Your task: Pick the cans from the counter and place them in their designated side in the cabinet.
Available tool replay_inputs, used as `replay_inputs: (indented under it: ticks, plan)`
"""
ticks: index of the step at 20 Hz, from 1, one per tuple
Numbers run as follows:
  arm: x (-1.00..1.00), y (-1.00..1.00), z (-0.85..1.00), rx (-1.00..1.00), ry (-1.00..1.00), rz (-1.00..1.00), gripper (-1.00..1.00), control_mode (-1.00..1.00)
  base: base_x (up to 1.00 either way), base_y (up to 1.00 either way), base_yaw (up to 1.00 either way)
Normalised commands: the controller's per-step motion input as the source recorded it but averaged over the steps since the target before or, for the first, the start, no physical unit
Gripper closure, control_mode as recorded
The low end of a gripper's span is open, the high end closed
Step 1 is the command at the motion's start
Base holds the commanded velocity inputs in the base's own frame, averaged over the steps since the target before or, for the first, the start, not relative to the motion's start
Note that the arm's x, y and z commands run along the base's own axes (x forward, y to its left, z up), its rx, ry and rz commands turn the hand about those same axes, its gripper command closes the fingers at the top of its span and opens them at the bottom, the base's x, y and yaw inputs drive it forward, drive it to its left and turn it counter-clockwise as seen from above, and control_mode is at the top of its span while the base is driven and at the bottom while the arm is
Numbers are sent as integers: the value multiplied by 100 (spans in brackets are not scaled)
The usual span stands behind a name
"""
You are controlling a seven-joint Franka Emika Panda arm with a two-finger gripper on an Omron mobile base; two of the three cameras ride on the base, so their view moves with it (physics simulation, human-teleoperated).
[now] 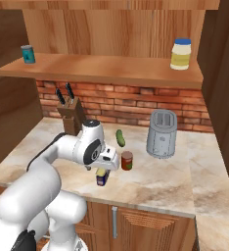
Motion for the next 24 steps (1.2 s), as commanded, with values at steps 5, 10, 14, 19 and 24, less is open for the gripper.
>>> replay_inputs:
  ticks: [5,10,14,19,24]
  plan:
    - [2,0,-14,0,2,0,-100,-100,0,0,0]
    - [5,-1,-14,0,3,0,-100,-100,0,0,0]
    - [8,-6,-11,0,3,0,-100,-100,0,0,0]
    - [9,-9,-9,0,2,0,-100,-100,0,0,0]
    - [11,-3,-10,0,3,0,-100,-100,0,0,0]
